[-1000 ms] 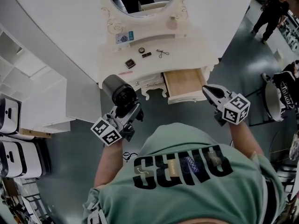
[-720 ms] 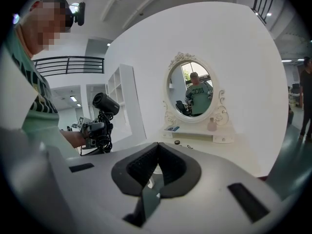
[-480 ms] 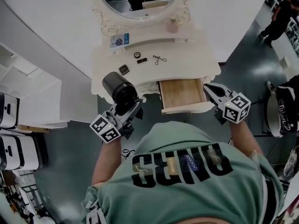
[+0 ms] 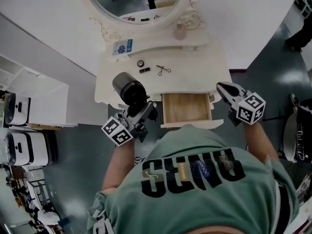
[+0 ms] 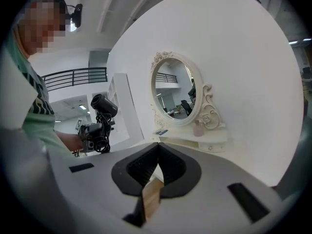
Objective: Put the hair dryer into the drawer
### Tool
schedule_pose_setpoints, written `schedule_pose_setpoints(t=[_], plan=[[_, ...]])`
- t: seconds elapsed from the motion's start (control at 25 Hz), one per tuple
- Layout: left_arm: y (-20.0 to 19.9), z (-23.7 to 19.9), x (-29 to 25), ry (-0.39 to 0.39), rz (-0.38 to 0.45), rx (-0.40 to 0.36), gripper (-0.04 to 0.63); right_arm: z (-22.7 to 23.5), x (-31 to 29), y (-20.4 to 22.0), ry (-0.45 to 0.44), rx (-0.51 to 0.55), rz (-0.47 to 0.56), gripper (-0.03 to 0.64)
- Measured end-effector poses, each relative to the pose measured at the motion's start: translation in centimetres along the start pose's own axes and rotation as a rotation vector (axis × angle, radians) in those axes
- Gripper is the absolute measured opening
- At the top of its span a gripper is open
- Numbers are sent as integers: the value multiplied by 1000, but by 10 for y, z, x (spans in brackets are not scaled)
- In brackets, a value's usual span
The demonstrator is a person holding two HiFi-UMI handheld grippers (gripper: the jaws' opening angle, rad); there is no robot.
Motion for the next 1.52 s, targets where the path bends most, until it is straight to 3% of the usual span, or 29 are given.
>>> schedule_pose_setpoints(t=[0.24,0.48,0.64,1.0,1.52], plan=[[-12,-35,8,-3,-103,-54,161,3,-20,-3,53,17,1,-6],[-22,-58,5,47,-321,-256,161,0,-24,-15,100,52,4,-6],[-8,-70,-11,89,-460,-282,161,12,-24,-14,119,73,-5,-6],[105,-88,-45,215,-830,-290,161,53,-33,9,142,69,-8,-6],[272,-86,-81,409,-1131,-280,161,101,-24,88,200,-38,-38,-6]])
Point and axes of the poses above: the fingertips, and each gripper's own axes: x backward along the fingers, z to its right, y out of its underside, the point moved 2 cm from there along x, backward along the fingers, and after that the axes turned 3 degrees about -x, right-handed, at the moved point
